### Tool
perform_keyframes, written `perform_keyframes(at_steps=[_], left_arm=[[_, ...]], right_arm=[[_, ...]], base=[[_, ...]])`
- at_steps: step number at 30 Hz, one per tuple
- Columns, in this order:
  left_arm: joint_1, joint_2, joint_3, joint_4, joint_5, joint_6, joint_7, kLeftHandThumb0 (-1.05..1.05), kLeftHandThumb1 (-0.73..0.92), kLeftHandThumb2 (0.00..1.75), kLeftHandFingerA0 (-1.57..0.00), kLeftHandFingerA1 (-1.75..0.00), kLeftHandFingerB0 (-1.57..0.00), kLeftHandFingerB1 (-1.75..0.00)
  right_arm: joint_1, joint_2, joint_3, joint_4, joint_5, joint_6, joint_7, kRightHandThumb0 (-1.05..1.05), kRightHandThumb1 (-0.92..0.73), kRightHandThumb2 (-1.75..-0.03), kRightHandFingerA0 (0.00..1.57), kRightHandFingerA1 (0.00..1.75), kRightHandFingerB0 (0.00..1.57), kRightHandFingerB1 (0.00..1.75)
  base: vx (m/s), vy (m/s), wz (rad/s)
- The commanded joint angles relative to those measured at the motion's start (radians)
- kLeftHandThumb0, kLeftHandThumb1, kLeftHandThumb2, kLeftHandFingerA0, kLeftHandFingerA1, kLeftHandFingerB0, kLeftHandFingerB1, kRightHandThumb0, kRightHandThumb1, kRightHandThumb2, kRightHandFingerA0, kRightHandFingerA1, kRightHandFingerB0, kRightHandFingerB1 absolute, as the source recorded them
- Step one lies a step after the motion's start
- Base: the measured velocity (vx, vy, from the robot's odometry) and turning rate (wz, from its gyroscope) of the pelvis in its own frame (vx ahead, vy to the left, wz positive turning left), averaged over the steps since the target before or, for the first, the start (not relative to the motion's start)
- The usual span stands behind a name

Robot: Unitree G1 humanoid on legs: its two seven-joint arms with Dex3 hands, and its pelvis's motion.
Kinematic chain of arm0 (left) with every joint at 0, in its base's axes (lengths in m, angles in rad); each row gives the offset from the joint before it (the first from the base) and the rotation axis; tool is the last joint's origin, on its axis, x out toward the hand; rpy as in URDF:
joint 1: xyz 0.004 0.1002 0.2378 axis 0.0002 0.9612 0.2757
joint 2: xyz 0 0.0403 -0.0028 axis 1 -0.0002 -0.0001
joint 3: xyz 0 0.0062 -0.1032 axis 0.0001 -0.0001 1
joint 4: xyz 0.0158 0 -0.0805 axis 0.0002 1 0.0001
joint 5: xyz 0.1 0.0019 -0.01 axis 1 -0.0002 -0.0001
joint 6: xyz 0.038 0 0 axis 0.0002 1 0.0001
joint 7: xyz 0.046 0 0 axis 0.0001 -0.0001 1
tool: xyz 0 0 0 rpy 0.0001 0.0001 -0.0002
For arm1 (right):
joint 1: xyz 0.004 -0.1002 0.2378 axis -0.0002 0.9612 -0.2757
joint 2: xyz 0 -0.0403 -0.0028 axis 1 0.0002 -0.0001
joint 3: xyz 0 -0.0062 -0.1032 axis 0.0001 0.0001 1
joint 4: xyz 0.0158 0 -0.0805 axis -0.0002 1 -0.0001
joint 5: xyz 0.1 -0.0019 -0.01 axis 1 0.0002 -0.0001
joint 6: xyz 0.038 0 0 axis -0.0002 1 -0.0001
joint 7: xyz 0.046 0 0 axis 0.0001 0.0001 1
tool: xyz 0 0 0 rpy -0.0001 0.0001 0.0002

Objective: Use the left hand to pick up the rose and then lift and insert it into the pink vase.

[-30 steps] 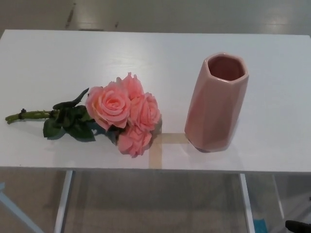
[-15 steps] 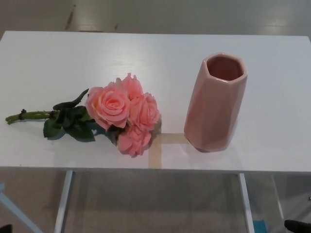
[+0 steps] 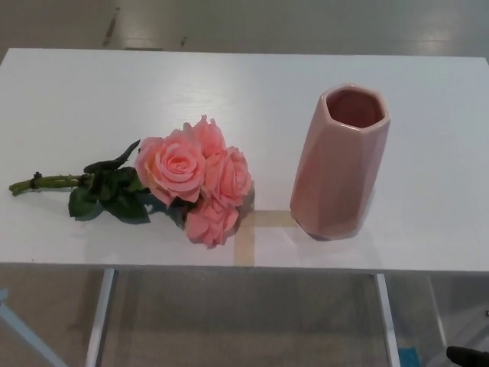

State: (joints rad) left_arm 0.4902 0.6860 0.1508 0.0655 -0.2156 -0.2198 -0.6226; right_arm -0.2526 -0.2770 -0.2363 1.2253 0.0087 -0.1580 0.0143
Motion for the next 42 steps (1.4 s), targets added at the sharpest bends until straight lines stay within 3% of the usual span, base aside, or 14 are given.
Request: perform_keyframes(at_steps=[1,2,3,6,7,9,10,16,20,24,25,33,34,42], left_arm=[[0.182,0.138,0.112,-0.401,-0.348,0.062,-0.336,-0.44,0.32,0.65,-0.34,-0.49,-0.30,-0.42],[0.201,0.142,0.147,-0.448,-0.382,0.066,-0.341,-0.39,0.41,0.52,-0.35,-0.41,-0.33,-0.33],[0.215,0.137,0.208,-0.511,-0.446,0.060,-0.343,-0.23,0.22,0.81,-0.13,-0.53,-0.10,-0.50],[0.218,0.102,0.305,-0.619,-0.519,0.017,-0.301,-0.24,0.20,0.80,-0.09,-0.51,-0.06,-0.49],[0.205,0.088,0.334,-0.646,-0.526,0.003,-0.273,-0.42,0.38,0.51,-0.22,-0.35,-0.18,-0.27],[0.201,0.078,0.354,-0.663,-0.533,0.006,-0.265,-0.42,0.38,0.51,-0.22,-0.35,-0.18,-0.27],[0.125,0.083,0.419,-0.710,-0.555,0.025,-0.163,-0.26,0.18,0.78,-0.02,-0.49,0.00,-0.47],[-0.003,0.109,0.471,-0.720,-0.515,0.087,-0.091,-0.26,0.17,0.77,-0.02,-0.50,0.00,-0.47],[-0.334,0.227,0.372,-0.614,-0.307,0.190,0.015,-0.39,0.37,0.51,-0.04,-0.26,-0.07,-0.25],[-0.366,0.217,0.367,-0.611,-0.291,0.214,0.005,-0.39,0.37,0.51,-0.04,-0.26,-0.07,-0.25],[-0.510,0.242,0.249,-0.496,-0.089,0.203,0.057,-0.45,0.32,0.70,0.00,-0.15,-0.01,-0.20],[-0.847,0.276,-0.024,-0.162,0.156,0.233,0.048,-0.59,0.41,0.54,0.00,-0.14,0.00,-0.24],[-0.897,0.270,-0.062,-0.113,0.188,0.238,0.051,-0.54,0.34,0.75,0.00,-0.13,0.00,-0.22],[-1.156,0.201,-0.301,0.122,0.391,0.316,0.073,-0.61,0.32,0.67,0.00,-0.07,0.00,-0.20]], right_arm=[[-0.002,-0.009,0.014,0.008,-0.008,0.000,-0.014,-0.13,-0.55,-0.56,0.66,0.52,0.55,0.47],[-0.002,-0.010,0.015,0.009,-0.007,0.000,-0.013,-0.14,-0.55,-0.56,0.66,0.52,0.55,0.47],[-0.004,-0.009,0.015,0.011,-0.006,0.002,-0.013,-0.14,-0.55,-0.56,0.66,0.52,0.55,0.47],[-0.003,-0.008,0.019,0.011,-0.007,-0.001,-0.015,-0.14,-0.55,-0.56,0.66,0.52,0.55,0.47],[-0.003,-0.009,0.020,0.010,-0.007,0.000,-0.014,-0.14,-0.55,-0.56,0.66,0.52,0.54,0.47],[-0.003,-0.009,0.021,0.009,-0.007,0.000,-0.013,-0.14,-0.55,-0.56,0.66,0.52,0.54,0.47],[-0.002,-0.008,0.025,0.011,-0.010,0.001,-0.015,-0.15,-0.55,-0.56,0.66,0.52,0.54,0.47],[-0.001,-0.006,0.031,0.009,-0.009,0.004,-0.019,-0.15,-0.55,-0.56,0.66,0.52,0.54,0.47],[-0.010,-0.007,0.033,0.014,-0.007,0.007,-0.025,-0.15,-0.55,-0.55,0.66,0.52,0.56,0.47],[-0.011,-0.007,0.034,0.015,-0.005,0.006,-0.025,-0.15,-0.55,-0.55,0.66,0.52,0.56,0.47],[-0.009,-0.009,0.039,0.013,-0.009,0.009,-0.026,-0.15,-0.55,-0.55,0.66,0.52,0.56,0.47],[-0.004,-0.009,0.036,0.016,-0.003,0.008,-0.021,-0.15,-0.56,-0.56,0.66,0.52,0.56,0.47],[-0.001,-0.009,0.035,0.015,-0.002,0.007,-0.019,-0.15,-0.56,-0.56,0.66,0.52,0.56,0.47],[0.011,-0.009,0.034,0.017,0.000,-0.008,-0.012,-0.15,-0.56,-0.56,0.66,0.52,0.56,0.48]], base=[[0.00,0.000,0.00],[0.00,0.000,0.00],[0.00,0.000,0.00],[0.00,0.000,0.00],[0.00,0.000,0.00],[0.00,0.000,0.00],[0.00,0.000,0.00],[0.00,0.000,0.00],[0.00,0.000,0.02],[0.00,0.000,0.00],[0.00,0.000,0.00],[0.00,0.000,0.00],[0.00,0.000,0.00],[0.00,0.000,0.00]])
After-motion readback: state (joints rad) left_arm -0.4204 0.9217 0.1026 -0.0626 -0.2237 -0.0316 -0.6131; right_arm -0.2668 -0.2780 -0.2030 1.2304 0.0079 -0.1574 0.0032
